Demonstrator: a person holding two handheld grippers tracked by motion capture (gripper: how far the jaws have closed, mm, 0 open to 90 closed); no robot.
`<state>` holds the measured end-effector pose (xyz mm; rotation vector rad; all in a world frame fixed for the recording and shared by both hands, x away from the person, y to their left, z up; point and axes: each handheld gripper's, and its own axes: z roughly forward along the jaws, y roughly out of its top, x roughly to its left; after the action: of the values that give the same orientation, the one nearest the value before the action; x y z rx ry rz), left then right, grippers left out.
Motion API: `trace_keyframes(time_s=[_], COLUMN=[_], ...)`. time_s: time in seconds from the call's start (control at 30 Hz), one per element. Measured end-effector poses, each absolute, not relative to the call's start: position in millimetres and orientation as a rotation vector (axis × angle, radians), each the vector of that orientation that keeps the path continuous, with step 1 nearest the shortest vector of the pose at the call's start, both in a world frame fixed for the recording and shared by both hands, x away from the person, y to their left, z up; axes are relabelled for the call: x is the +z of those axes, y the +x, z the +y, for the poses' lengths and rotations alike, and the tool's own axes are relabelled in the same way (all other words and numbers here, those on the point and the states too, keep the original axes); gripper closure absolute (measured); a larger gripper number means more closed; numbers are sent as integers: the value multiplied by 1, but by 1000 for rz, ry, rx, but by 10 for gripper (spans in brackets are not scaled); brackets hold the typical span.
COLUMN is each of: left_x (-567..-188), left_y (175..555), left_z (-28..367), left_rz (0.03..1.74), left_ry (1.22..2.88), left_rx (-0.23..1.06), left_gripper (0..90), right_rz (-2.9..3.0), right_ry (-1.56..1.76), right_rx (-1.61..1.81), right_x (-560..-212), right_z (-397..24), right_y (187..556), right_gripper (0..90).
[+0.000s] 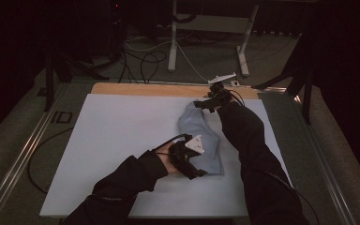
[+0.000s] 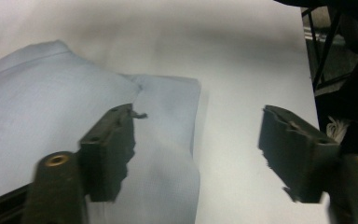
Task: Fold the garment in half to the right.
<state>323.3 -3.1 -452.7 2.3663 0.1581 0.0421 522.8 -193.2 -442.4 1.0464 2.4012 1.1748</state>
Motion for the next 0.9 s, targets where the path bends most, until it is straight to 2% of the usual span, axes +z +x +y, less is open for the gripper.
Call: trace_keyframes(time_s=[0.1, 0.17, 0.2, 0.27, 0.37, 0.77, 0.9], left_x=[-454, -456, -456, -457, -458, -468, -474], left_y=[324, 325, 326, 326, 325, 317, 307], left_z=[8, 17, 21, 29, 42, 93, 122], left_rz=[167, 183, 183, 195, 225, 334, 417], left_ry=[2349, 2343, 2348, 2356, 2349, 2306, 2281], left_rx=[22, 14, 13, 28, 45, 53, 129], left_gripper=[158, 150, 99, 86, 12, 3, 3], right_rz=[2407, 2403, 2409, 2411, 2411, 2372, 2398], right_ry=[1033, 1030, 1035, 1032, 1024, 1066, 1077], right_rx=[1173, 1174, 1171, 1173, 1172, 1202, 1223], right_x=[-442, -442, -442, -442, -441, -440, -447], right_z=[-193, -193, -192, -192, -191, -182, -178], right_y=[519, 518, 517, 517, 515, 515, 518], right_gripper=[102, 102, 99, 99, 97, 113, 114])
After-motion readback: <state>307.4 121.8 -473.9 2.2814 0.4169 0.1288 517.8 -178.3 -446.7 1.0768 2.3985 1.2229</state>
